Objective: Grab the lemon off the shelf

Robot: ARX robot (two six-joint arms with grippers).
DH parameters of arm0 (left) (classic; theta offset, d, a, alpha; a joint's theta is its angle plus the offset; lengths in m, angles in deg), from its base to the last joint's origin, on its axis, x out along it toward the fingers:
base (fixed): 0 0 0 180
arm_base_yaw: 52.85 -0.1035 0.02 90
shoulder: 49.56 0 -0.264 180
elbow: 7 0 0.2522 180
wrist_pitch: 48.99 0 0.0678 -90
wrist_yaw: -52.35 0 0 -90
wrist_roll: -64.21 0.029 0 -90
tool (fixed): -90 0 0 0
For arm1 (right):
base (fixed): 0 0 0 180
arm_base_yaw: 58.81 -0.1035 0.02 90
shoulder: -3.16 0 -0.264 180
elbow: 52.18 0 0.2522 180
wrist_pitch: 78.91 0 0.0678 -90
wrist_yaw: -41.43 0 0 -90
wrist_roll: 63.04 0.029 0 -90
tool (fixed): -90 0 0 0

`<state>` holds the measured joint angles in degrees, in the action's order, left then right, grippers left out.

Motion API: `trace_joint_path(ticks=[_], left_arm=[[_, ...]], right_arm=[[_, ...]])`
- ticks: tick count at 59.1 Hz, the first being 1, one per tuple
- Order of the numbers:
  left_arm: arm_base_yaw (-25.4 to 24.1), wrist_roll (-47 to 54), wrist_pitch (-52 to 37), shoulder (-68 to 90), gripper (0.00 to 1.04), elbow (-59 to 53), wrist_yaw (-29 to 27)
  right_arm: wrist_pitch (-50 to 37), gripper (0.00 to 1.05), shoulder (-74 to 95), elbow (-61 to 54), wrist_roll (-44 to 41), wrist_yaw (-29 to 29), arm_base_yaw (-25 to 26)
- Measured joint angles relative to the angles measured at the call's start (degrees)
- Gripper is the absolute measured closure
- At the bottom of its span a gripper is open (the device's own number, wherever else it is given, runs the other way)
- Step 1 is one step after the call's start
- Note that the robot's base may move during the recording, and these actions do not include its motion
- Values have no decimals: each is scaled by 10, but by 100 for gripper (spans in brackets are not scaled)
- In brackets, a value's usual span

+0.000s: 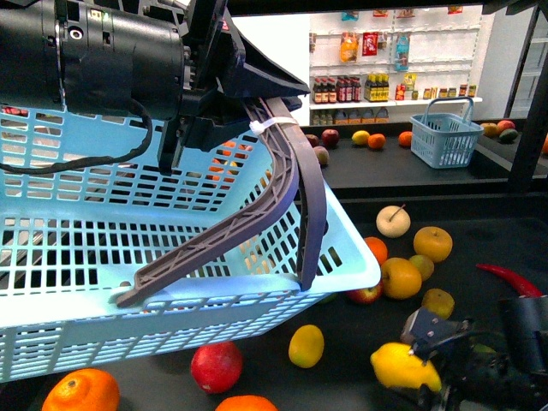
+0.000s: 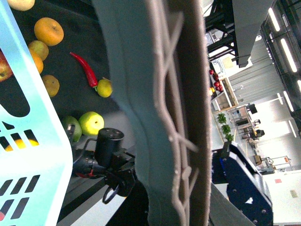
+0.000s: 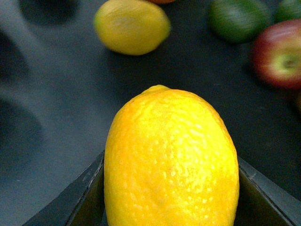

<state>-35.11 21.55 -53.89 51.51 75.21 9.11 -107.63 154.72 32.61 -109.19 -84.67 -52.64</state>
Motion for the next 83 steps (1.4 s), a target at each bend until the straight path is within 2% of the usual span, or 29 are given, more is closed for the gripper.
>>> trace_joint_path(ticks=[11,19,27,32,46,78,83], left_arm=[[0,0,0,0,95,0,0],[0,0,0,0,95,0,0],[0,0,0,0,95,0,0],[0,0,0,0,95,0,0],[0,0,0,0,95,0,0],[0,0,0,0,95,0,0],[0,0,0,0,95,0,0]], right_arm=[[-90,40,-118,-93,68,-22,54],[-131,40,-233,-159,123,-43,61],[-134,40,-351,-187,182,-50,19],[-124,40,-398,-189,214,-43,-25],[-106,40,-419,-195,228,-21,-101],[-103,41,-390,-215,208,15,-181],[-116,27,-387,-215,207,24,-185]])
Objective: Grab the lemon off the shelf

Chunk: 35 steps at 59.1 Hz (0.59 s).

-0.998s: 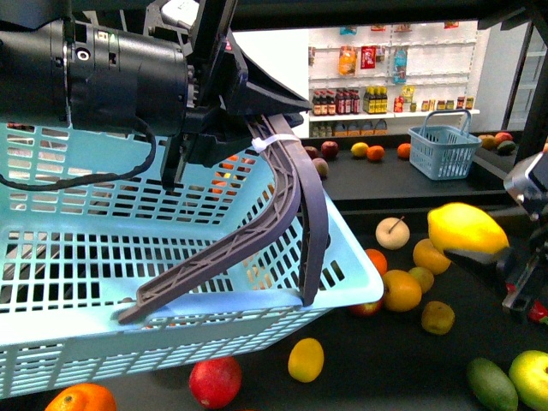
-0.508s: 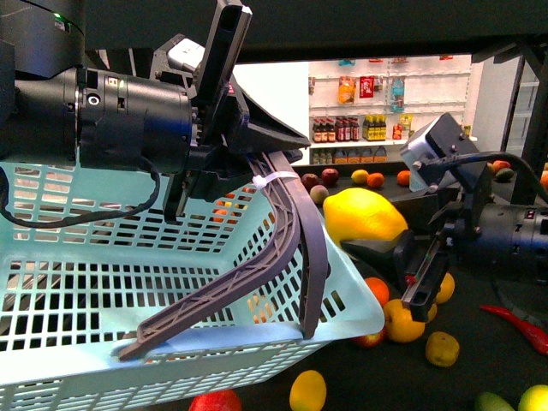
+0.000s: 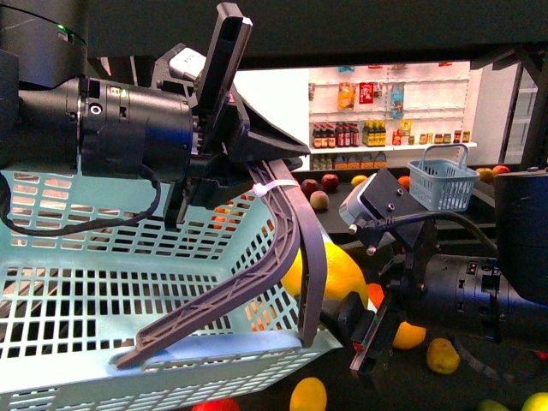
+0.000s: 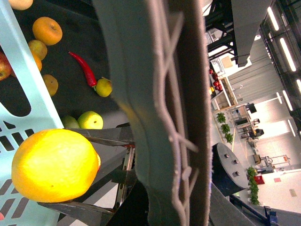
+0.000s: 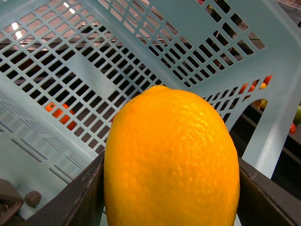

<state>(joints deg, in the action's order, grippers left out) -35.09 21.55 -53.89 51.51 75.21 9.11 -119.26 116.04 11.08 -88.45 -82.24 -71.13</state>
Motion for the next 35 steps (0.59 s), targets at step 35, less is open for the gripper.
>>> trace_joint_path(ticks=[35], left_arm=[[0,0,0,2,96,1,-1]], right_arm=[[-73,2,-2,44,143,16,168]])
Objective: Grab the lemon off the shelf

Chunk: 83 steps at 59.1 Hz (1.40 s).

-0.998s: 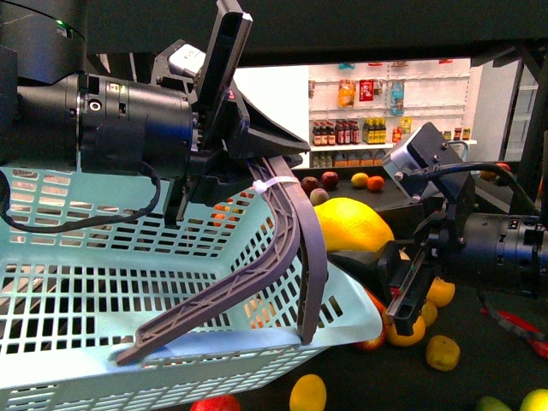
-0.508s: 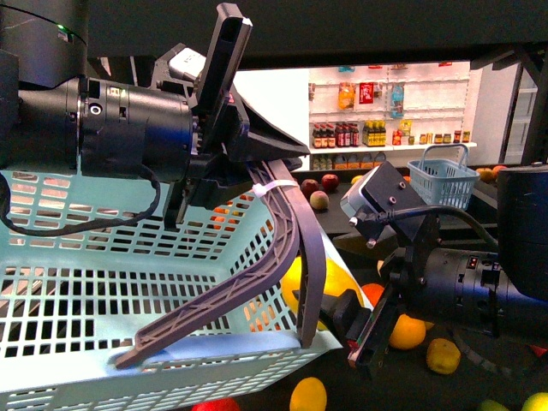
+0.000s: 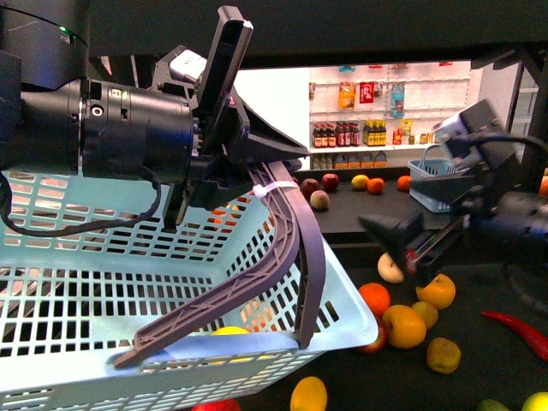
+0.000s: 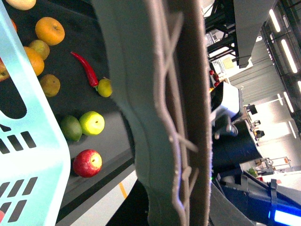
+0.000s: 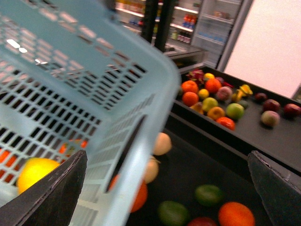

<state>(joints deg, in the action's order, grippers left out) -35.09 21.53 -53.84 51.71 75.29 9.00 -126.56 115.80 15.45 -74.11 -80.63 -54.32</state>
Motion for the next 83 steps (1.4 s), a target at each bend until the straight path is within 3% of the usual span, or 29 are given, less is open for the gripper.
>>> trace_joint_path(ticks=[13,25,34,43,56,83], left_arm=[[0,0,0,0,96,0,2],[0,0,0,0,96,0,1],[0,0,0,0,96,0,1],[0,0,0,0,96,0,1],[0,0,0,0,96,0,1],[0,0,0,0,96,0,1]], right_arm=[[-1,2,90,15,-12,-35,110],[-6,2,199,21,-48,-59,130],[-18,2,282,24,-67,-67,88],[-15,2,357,66,-67,-41,18],[14,2,406,139,-65,-24,-45],[106,2,479,287,-66,-17,-103]])
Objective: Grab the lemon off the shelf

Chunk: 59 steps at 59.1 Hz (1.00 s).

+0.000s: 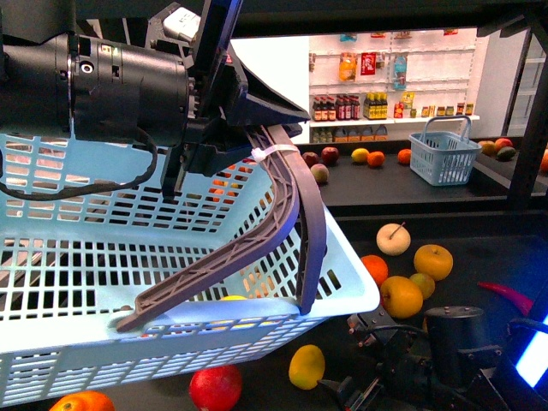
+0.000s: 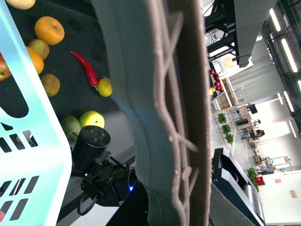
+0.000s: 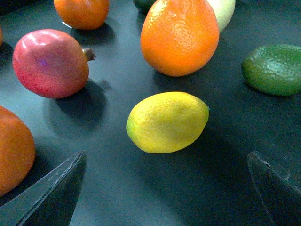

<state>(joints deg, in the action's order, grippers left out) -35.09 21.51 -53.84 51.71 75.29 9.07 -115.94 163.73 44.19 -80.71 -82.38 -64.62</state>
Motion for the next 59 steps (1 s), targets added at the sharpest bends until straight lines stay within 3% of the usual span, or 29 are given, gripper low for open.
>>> trace_joint_path(ticks=[26,59], left_arm=[[0,0,0,0,96,0,0],[0,0,0,0,96,0,0]], right_arm=[[115,2,61,147,-18,-31,-23],[224,2,162,313,-58,-2,-34]])
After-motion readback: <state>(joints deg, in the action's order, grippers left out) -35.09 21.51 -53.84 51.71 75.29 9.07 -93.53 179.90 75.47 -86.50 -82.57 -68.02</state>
